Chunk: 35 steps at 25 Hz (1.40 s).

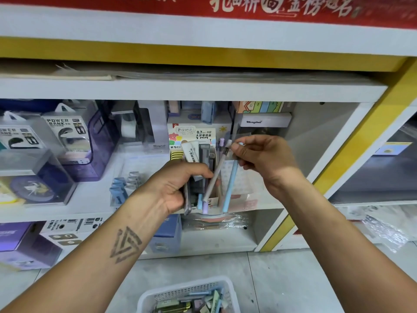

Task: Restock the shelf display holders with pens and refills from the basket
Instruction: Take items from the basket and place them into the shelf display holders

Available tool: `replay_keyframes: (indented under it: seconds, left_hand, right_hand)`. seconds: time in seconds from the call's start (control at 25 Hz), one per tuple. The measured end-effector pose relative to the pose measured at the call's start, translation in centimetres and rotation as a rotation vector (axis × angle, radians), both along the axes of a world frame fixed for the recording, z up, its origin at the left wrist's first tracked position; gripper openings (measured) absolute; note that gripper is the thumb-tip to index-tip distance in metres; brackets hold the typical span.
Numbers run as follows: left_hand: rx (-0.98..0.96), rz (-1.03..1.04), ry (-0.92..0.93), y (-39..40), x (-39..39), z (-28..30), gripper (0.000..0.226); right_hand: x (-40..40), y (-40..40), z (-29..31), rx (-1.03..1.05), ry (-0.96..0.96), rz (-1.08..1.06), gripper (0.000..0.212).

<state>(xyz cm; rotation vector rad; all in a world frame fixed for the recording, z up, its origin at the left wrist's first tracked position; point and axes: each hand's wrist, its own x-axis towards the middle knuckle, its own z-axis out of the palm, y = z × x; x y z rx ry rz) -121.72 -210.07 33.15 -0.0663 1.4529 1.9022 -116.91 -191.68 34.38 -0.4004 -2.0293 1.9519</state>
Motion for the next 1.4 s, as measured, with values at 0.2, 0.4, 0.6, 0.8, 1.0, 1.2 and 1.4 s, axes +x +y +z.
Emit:
replay_keyframes:
  seconds: [0.2,0.4,0.6,0.8,1.0,1.2,1.4]
  left_hand:
    - [0.015,0.034,0.017,-0.1,-0.4,-0.2,0.029]
    - [0.027,0.128,0.021,-0.6,-1.1,-0.1,0.013]
    - [0.034,0.104,0.027,-0.9,-0.9,0.0,0.028]
    - [0.03,0.102,0.024,-1.1,-1.0,-0.1,0.02]
    - [0.014,0.096,0.029,-1.2,-0.9,-0.1,0.013]
    - [0.018,0.1,0.025,-1.3,-0.8,0.0,0.012]
    - [0.018,0.132,0.031,-1.7,-0.9,0.1,0.014]
  right_hand:
    - [-0.6,0.9,0.6,0.107,0.163,-0.161,0.012]
    - [-1.6,1.6,-0.9,0.696,0.17,-0.235,0.018]
    - [-2.5,0.9,-2.6,0.799,0.17,-0.198,0.013]
    - [-2.9,0.6,-3.5,0.846,0.204,-0.128,0.009]
    - [-3.2,0.0,-3.7,0.984,0.223,-0.086,0.014]
    - [-2.1,-0.4,-2.5,1.09,0.029,-0.055,0.021]
    - [0.6,-1.0,-1.1,1.118,-0.42,0.399,0.064]
